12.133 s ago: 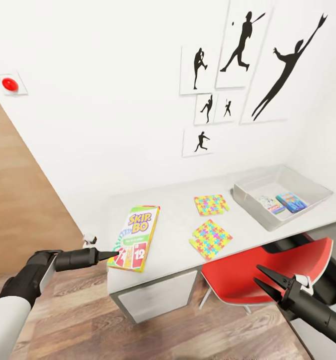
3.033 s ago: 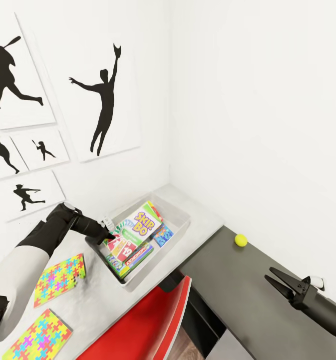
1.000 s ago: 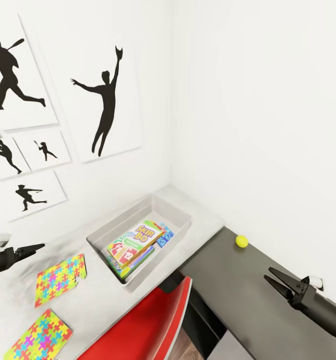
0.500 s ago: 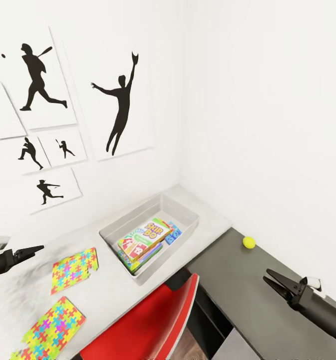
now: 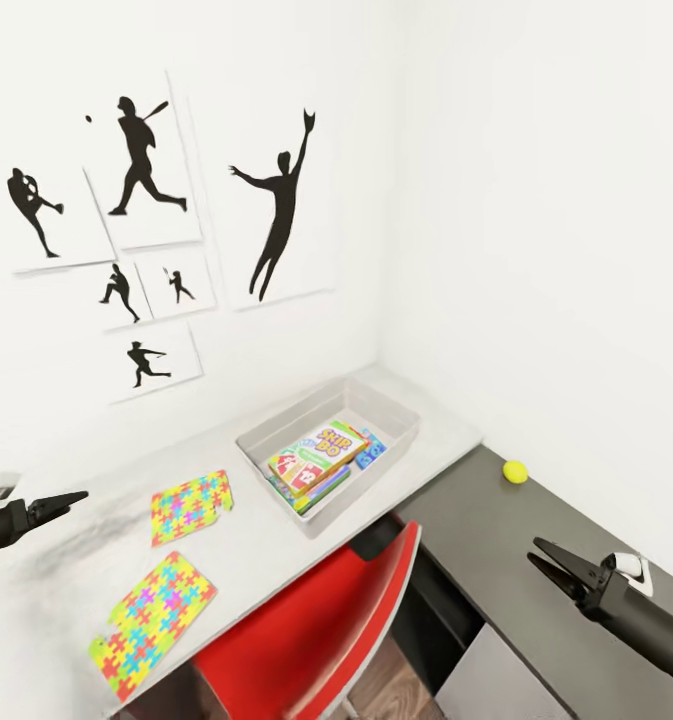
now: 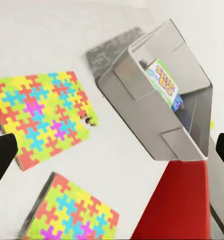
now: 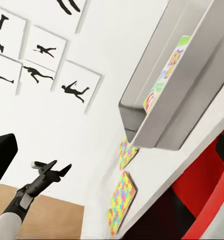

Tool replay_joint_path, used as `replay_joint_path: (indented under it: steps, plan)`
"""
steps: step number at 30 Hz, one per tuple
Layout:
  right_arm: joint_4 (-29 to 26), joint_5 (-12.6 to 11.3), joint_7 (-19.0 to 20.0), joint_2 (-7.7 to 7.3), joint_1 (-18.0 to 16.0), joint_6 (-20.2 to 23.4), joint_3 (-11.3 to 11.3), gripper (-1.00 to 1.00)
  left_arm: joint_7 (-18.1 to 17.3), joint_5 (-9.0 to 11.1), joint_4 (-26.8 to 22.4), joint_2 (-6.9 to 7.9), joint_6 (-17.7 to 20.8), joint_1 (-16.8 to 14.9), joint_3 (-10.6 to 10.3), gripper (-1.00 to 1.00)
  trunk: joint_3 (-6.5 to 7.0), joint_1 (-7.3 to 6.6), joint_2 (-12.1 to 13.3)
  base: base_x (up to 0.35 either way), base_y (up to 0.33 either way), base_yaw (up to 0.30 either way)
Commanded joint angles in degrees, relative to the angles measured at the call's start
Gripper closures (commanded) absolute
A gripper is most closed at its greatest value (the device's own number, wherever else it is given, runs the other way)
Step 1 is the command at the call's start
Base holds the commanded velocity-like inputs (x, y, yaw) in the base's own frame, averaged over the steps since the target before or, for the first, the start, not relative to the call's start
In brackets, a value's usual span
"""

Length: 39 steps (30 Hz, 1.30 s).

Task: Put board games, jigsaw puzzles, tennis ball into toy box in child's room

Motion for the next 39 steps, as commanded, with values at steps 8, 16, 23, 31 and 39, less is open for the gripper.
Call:
replay_joint_path:
  steps: [8,16,23,31,39]
  plan:
    - [-0.31,-0.19,-0.06,-0.01,0.01,0.31,-0.01,-1.0,-0.49,-0.6,-0.02,-0.07,0.6,-0.03,0.14,-1.0,-0.11,0.01,-0.12,-0.199,0.127,0.28]
    - [-0.43,-0.17,-0.11,-0.01,0.01,0.31,0.01,-1.0,-0.49,-0.61,-0.02,-0.12,0.6,-0.03,0.13,-1.0,-0.11,0.01,-0.12,-0.023,0.014,0.291]
    - [-0.61,0.11,-1.25,0.06,0.01,0.21,0.48,-1.0,-0.49,-0.7,-0.02,-0.17,0.6,-0.03,0.08,-1.0,-0.11,0.01,-0.12,-0.002,0.001,0.291]
    - [-2.02,2.28,-8.99,1.77,-2.03,0.25,6.58,-1.0,-0.49,-0.76,-0.02,-0.73,0.52,-0.03,-0.04,-1.0,-0.11,0.01,-0.12,0.0,0.0,0.291]
    - [-2.1,2.04,-32.15,6.57,-22.22,9.44,14.17,-1.0,-0.49,-0.86,-0.02,-1.97,0.48,-0.03,-0.2,-1.0,-0.11,0.01,-0.12,0.0,0.0,0.291]
